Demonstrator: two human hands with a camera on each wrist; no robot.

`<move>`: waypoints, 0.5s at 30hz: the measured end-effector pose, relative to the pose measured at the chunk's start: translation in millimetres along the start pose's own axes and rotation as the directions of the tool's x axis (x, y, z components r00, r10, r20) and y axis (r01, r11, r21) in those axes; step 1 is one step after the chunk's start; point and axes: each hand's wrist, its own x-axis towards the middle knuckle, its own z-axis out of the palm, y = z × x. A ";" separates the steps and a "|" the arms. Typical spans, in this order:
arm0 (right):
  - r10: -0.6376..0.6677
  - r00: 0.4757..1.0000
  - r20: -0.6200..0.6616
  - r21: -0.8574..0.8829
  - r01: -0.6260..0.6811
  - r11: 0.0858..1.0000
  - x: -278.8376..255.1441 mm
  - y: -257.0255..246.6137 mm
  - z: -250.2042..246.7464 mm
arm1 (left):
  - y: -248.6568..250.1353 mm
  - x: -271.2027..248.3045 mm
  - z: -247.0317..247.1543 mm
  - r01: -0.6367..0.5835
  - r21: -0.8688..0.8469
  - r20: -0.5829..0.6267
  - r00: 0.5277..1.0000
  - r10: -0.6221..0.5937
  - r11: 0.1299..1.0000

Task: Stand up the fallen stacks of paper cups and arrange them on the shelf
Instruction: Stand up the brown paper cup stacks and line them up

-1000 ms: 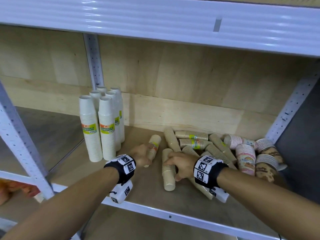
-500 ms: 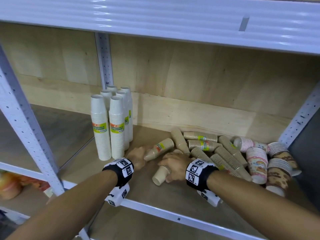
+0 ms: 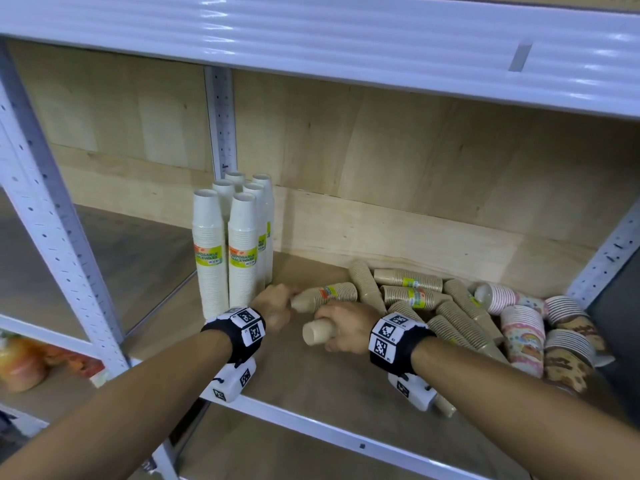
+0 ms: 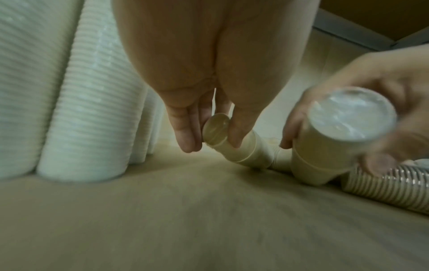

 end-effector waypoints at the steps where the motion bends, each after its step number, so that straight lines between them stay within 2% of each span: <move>1: 0.005 1.000 -0.029 0.017 -0.005 1.000 1.0 -0.2 -5.1 | 4.1 0.7 -3.8 -0.006 0.010 -0.008 1.000 0.006 1.000; 4: 0.034 0.989 -0.141 0.076 -0.024 0.997 5.5 -1.1 -22.1 | 17.5 3.1 -16.9 -0.023 0.046 -0.063 0.998 0.025 0.999; 8: 0.174 0.947 -0.268 0.141 -0.140 0.980 13.4 1.0 -41.9 | 31.8 5.8 -36.8 -0.086 0.023 -0.105 0.991 0.088 0.996; 12: 0.335 0.863 -0.378 0.286 -0.236 0.929 26.5 5.8 -54.4 | 44.2 12.5 -59.3 -0.076 0.036 -0.101 0.992 0.079 0.996; 15: 0.419 0.813 -0.405 0.413 -0.246 0.877 35.2 8.8 -59.1 | 51.4 18.8 -72.7 -0.067 0.014 -0.097 0.993 0.068 0.998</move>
